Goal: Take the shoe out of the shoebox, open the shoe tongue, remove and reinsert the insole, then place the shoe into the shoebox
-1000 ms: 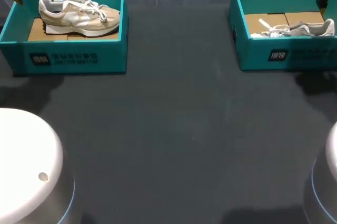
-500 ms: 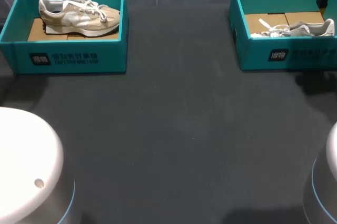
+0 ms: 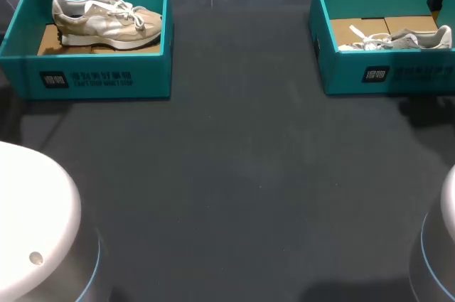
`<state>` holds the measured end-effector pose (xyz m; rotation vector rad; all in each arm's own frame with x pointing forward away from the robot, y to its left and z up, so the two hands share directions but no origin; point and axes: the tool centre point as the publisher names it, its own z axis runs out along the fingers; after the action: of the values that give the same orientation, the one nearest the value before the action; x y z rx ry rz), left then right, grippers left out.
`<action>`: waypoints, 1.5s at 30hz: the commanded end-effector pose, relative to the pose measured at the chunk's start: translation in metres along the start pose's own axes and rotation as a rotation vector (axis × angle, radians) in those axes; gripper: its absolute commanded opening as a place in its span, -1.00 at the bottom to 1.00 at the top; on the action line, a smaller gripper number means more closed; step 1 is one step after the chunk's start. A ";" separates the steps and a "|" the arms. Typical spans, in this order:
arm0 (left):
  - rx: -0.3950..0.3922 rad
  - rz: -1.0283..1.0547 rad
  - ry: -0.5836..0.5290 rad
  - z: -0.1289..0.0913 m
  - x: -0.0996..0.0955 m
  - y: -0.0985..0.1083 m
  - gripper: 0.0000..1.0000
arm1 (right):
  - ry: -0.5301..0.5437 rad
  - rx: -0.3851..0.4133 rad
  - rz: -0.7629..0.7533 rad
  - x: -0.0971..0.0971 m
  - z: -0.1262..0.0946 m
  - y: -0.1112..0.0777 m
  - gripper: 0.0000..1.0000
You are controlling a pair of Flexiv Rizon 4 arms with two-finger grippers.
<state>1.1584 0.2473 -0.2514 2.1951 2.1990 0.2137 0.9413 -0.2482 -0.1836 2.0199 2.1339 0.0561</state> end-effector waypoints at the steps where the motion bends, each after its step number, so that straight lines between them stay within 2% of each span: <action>1: 0.046 0.009 -0.005 0.019 0.003 0.030 1.00 | -0.002 -0.001 0.001 0.000 0.000 -0.001 1.00; 5: 0.068 0.010 -0.010 0.030 0.005 0.036 1.00 | -0.002 -0.001 0.001 0.000 0.000 -0.001 1.00; 15: 0.080 0.012 -0.012 0.053 0.008 0.043 0.78 | -0.002 -0.001 0.001 0.000 0.000 -0.001 1.00; 22: 0.091 0.029 -0.009 0.068 0.007 0.040 0.58 | -0.002 -0.001 0.001 0.000 0.000 -0.001 1.00; 24: 0.093 0.029 -0.013 0.072 0.007 0.038 0.69 | -0.002 -0.001 0.001 0.000 0.000 -0.001 1.00; 29: 0.100 0.044 -0.013 0.082 0.006 0.030 0.69 | -0.002 -0.001 0.001 0.000 0.000 -0.001 1.00; 45: 0.115 0.041 0.004 0.107 0.007 0.022 0.57 | -0.002 -0.001 0.001 0.000 0.000 -0.001 1.00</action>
<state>1.1905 0.2631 -0.3476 2.2995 2.2226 0.0918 0.9413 -0.2483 -0.1837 2.0197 2.1337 0.0561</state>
